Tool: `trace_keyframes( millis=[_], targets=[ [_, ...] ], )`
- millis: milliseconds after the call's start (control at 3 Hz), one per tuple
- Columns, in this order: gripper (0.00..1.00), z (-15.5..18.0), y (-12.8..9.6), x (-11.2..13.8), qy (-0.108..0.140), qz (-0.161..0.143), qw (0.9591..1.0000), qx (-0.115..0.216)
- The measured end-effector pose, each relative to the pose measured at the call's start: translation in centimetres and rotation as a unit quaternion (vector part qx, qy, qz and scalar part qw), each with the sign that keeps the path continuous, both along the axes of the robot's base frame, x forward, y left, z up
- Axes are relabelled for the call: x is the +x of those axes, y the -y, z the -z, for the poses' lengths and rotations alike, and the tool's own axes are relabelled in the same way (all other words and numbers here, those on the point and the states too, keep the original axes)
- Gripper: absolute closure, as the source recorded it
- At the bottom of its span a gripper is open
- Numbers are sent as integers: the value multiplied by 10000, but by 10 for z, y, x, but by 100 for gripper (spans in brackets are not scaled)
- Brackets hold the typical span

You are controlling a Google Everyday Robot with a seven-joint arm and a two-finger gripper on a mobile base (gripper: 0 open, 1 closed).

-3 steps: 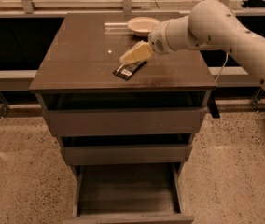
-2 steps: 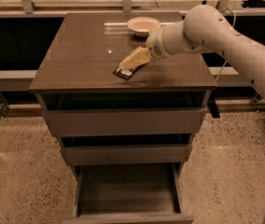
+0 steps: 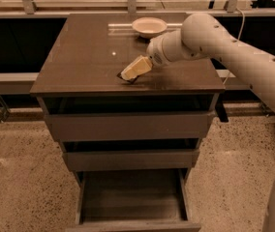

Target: Place rxbar chocolate into bottom drawer

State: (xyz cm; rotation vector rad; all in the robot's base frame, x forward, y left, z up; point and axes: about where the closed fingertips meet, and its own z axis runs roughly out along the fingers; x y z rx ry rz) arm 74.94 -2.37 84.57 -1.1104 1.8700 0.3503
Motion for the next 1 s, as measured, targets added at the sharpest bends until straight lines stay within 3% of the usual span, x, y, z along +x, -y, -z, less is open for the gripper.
trace_keyframes(
  millis=[667,1000],
  targets=[
    [27,21,-4,3,-205,-102,9997,39],
    [51,27,-1,5,-335,-114,9993,155]
  ],
)
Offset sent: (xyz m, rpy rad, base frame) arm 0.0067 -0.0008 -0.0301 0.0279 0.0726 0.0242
